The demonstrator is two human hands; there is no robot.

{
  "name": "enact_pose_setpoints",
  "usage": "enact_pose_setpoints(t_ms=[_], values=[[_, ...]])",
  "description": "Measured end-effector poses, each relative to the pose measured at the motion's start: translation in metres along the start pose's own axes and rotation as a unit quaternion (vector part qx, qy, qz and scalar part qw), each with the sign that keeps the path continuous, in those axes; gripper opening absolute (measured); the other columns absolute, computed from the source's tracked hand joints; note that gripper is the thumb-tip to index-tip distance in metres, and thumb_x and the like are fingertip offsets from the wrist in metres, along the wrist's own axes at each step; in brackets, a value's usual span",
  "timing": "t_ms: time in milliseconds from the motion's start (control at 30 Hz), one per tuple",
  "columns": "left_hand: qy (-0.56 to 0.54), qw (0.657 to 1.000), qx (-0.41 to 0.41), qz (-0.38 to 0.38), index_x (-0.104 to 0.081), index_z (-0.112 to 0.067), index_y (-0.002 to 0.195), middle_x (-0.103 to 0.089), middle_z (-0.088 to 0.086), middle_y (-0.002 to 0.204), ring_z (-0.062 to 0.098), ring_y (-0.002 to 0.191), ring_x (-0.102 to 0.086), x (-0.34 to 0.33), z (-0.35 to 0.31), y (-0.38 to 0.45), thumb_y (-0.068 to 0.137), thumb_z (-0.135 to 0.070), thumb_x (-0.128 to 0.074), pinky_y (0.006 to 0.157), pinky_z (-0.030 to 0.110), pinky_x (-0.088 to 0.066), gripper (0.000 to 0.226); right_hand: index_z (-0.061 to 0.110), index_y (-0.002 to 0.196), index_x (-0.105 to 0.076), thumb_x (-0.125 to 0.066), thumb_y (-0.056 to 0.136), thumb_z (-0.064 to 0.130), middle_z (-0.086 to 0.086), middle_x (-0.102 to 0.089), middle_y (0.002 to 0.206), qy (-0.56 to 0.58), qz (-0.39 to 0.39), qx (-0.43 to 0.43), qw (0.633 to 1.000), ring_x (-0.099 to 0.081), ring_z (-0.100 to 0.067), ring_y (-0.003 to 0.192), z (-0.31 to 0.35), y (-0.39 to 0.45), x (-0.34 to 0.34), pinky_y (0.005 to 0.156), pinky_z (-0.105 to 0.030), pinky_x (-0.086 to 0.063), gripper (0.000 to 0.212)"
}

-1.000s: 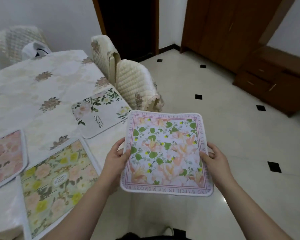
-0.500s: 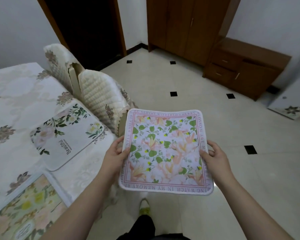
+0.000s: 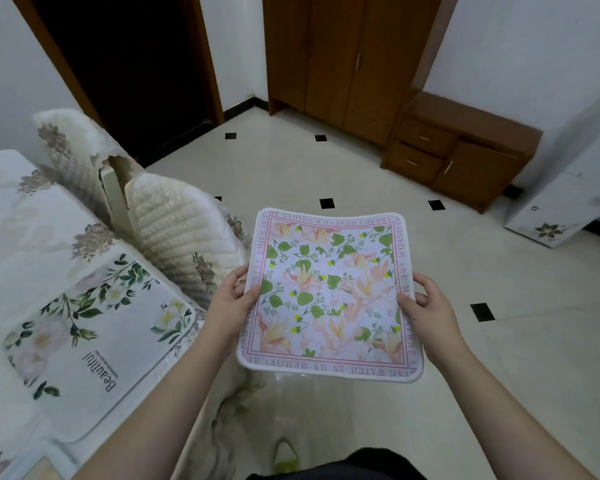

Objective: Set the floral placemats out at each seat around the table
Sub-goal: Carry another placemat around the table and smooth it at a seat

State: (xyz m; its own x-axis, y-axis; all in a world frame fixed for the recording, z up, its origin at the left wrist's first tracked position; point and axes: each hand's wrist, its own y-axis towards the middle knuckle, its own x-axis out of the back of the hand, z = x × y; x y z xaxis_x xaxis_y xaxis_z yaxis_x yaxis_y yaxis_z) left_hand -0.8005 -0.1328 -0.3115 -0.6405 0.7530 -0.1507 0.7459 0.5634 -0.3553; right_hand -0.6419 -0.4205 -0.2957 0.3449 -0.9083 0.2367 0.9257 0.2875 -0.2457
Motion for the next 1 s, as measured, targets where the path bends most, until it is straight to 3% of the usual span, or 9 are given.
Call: enact_pose_setpoints(t_ms=[233,367,467,600,700,833,933,1000], values=[[0.017,0.999,0.002,0.029,-0.057,-0.032,0.127,-0.078,0.009,0.100,0.034,0.083,-0.076,-0.030,-0.016,0.049,0.095,-0.010,-0.065,0.061,0.041,-0.062,0.040,0.056,0.095,-0.060,-0.062,0.093,0.009,-0.002,-0.077,0.084,0.024,-0.013,-0.023,0.999,-0.075,-0.023,0.072,0.011,0.037,0.016,0.065,-0.035,-0.056,0.046],[0.026,0.999,0.000,0.032,-0.054,-0.034,0.126,-0.078,0.006,0.099,0.031,0.081,-0.076,-0.055,-0.022,0.084,0.095,-0.011,-0.065,0.057,0.036,-0.061,0.041,0.047,0.109,-0.058,-0.063,0.093,0.011,-0.001,-0.077,0.085,0.034,-0.014,-0.029,0.999,-0.075,-0.023,0.072,0.012,0.077,0.031,0.056,-0.029,-0.056,0.039],[0.040,0.999,-0.009,0.021,-0.054,-0.032,0.129,-0.078,0.007,0.099,0.030,0.083,-0.076,-0.077,-0.026,0.111,0.095,-0.010,-0.064,0.060,0.039,-0.062,0.042,0.040,0.116,-0.057,-0.064,0.093,0.012,-0.003,-0.077,0.089,0.044,-0.002,-0.033,0.998,-0.075,-0.026,0.074,0.012,0.113,0.041,0.065,-0.038,-0.058,0.036],[0.065,0.998,-0.020,-0.005,-0.054,-0.032,0.131,-0.078,0.006,0.100,0.031,0.085,-0.076,-0.107,-0.035,0.145,0.095,-0.010,-0.064,0.069,0.046,-0.063,0.043,0.052,0.103,-0.059,-0.064,0.093,0.013,-0.004,-0.077,0.090,0.055,0.023,-0.039,0.997,-0.075,-0.027,0.075,0.022,0.164,0.055,0.062,-0.039,-0.058,0.041],[0.086,0.996,-0.026,-0.020,-0.053,-0.028,0.133,-0.078,0.004,0.102,0.031,0.085,-0.076,-0.128,-0.044,0.166,0.096,-0.008,-0.063,0.068,0.047,-0.063,0.043,0.054,0.100,-0.059,-0.065,0.092,0.014,-0.004,-0.077,0.090,0.047,0.039,-0.040,0.997,-0.076,-0.028,0.076,0.030,0.203,0.068,0.065,-0.042,-0.060,0.041],[0.101,0.993,-0.036,-0.046,-0.054,-0.030,0.130,-0.078,0.000,0.101,0.027,0.084,-0.077,-0.152,-0.054,0.189,0.096,-0.009,-0.063,0.068,0.044,-0.063,0.042,0.042,0.114,-0.056,-0.064,0.093,0.012,-0.006,-0.077,0.091,0.041,0.066,-0.029,0.997,-0.075,-0.031,0.078,0.038,0.249,0.080,0.076,-0.052,-0.059,0.038],[0.101,0.992,-0.041,-0.058,-0.054,-0.033,0.128,-0.078,-0.001,0.099,0.025,0.082,-0.077,-0.163,-0.056,0.202,0.095,-0.009,-0.064,0.063,0.038,-0.063,0.042,0.045,0.113,-0.057,-0.063,0.093,0.013,-0.005,-0.077,0.091,0.041,0.079,-0.022,0.996,-0.075,-0.030,0.079,0.045,0.277,0.082,0.075,-0.051,-0.059,0.038],[0.096,0.993,-0.038,-0.063,-0.053,-0.033,0.131,-0.078,0.001,0.099,0.028,0.082,-0.077,-0.164,-0.059,0.212,0.096,-0.010,-0.064,0.064,0.042,-0.063,0.044,0.049,0.108,-0.058,-0.063,0.093,0.013,-0.005,-0.077,0.090,0.044,0.086,-0.019,0.995,-0.076,-0.029,0.078,0.049,0.292,0.078,0.073,-0.049,-0.060,0.039]])
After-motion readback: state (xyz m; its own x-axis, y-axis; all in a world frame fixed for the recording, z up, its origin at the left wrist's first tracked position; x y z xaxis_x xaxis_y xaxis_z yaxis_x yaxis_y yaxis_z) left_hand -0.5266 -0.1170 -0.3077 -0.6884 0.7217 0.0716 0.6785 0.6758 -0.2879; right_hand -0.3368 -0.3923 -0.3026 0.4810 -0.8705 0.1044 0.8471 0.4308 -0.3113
